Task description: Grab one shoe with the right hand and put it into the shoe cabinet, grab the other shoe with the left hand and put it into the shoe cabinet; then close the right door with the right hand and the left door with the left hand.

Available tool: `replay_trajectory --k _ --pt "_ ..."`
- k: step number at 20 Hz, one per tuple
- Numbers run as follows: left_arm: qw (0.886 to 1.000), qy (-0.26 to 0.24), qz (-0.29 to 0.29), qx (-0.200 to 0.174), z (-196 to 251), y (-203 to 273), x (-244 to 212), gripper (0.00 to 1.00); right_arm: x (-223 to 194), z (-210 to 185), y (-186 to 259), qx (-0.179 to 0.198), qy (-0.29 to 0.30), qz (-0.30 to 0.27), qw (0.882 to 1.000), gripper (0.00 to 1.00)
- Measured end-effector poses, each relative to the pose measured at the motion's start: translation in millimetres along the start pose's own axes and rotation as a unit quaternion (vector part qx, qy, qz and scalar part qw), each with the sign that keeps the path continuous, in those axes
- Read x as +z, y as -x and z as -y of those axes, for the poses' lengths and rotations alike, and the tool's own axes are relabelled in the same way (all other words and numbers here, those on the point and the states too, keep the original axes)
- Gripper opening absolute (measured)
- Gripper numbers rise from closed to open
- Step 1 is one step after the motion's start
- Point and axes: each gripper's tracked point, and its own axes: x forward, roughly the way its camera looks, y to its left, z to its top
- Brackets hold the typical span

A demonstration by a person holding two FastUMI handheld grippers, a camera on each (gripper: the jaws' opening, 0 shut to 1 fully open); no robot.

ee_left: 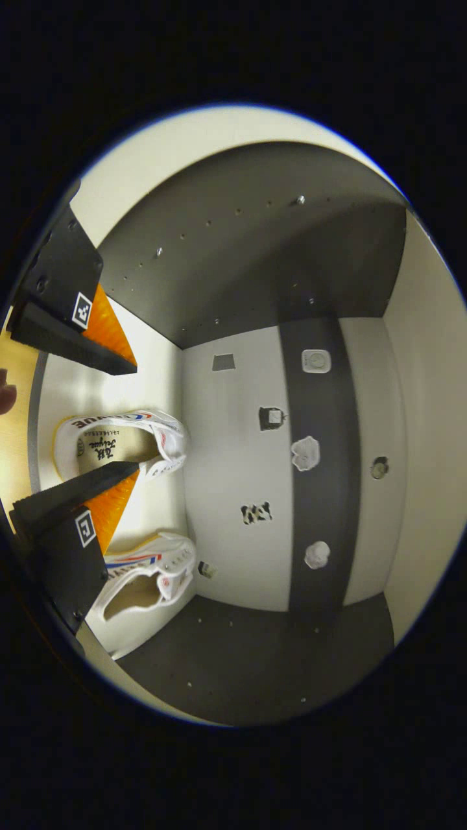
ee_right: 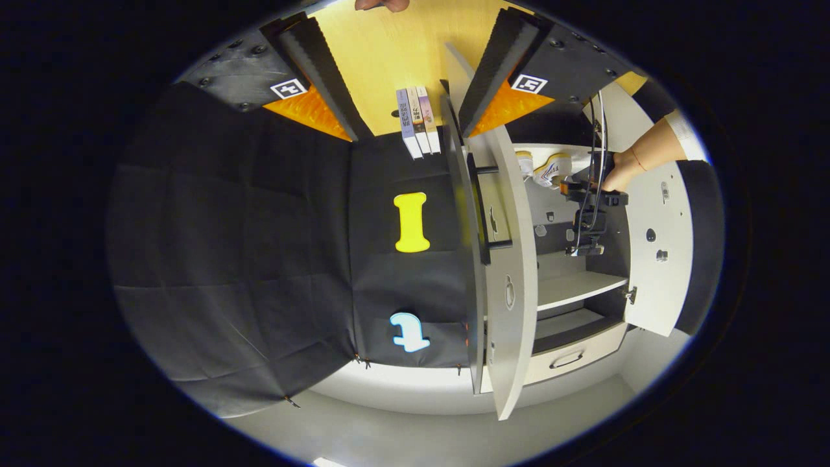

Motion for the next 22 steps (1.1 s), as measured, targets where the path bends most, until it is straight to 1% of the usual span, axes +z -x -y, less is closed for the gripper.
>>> replay_trajectory --k 2,4,6,8,10,11,12,13,14,15,18,21,22 --pt "0.999 0.004 0.037 -0.010 0.2 36.5 11.7 0.85 14.0 -5.1 -3.3 0.007 0.009 0.029 1.000 0.98" --pt "0.997 0.001 0.079 -0.017 -3.8 79.6 25.0 0.85 22.0 -9.1 -6.5 0.010 0.019 0.043 0.999 0.98" --pt "0.993 0.005 0.115 -0.027 -5.5 122.7 34.4 0.86 23.3 -11.1 -11.3 0.010 0.026 0.031 0.999 0.98" --pt "0.989 0.017 0.145 -0.036 -9.3 164.9 37.2 0.86 21.7 -15.9 -16.7 0.022 0.014 0.010 1.000 0.98" --pt "0.985 0.031 0.165 -0.036 -17.4 204.5 33.2 0.96 26.9 -17.6 -23.2 0.032 -0.004 0.005 0.999 0.98" --pt "0.984 0.032 0.170 -0.036 -21.5 221.8 28.9 0.96 29.7 -15.6 -28.1 0.033 -0.009 0.006 0.999 0.98" --pt "0.984 0.034 0.173 -0.033 -26.5 237.6 23.7 1.00 33.7 -12.7 -32.7 0.030 -0.010 0.008 0.999 0.98" --pt "0.984 0.031 0.175 -0.033 -30.6 250.6 17.8 0.96 36.8 -10.3 -37.3 0.029 -0.012 0.010 0.999 0.98" --pt "0.984 0.028 0.174 -0.028 -36.0 262.7 11.0 0.96 41.6 -8.5 -42.7 0.029 -0.015 0.014 0.999 1.00" --pt "0.985 0.024 0.171 -0.028 -38.9 274.1 2.0 0.96 46.9 -7.0 -49.1 0.028 -0.017 0.021 0.999 0.98" --pt "0.986 0.019 0.160 -0.031 -42.2 307.4 -22.6 0.96 51.3 -10.2 -67.1 0.041 -0.020 0.022 0.999 0.98" --pt "0.987 0.018 0.160 -0.027 -48.8 334.4 -41.3 0.96 55.8 -11.2 -84.1 0.038 -0.004 0.031 0.999 0.98" --pt "0.987 0.022 0.156 -0.033 -47.6 342.2 -47.0 0.96 54.5 -14.4 -87.6 0.042 0.000 0.028 0.999 0.98"
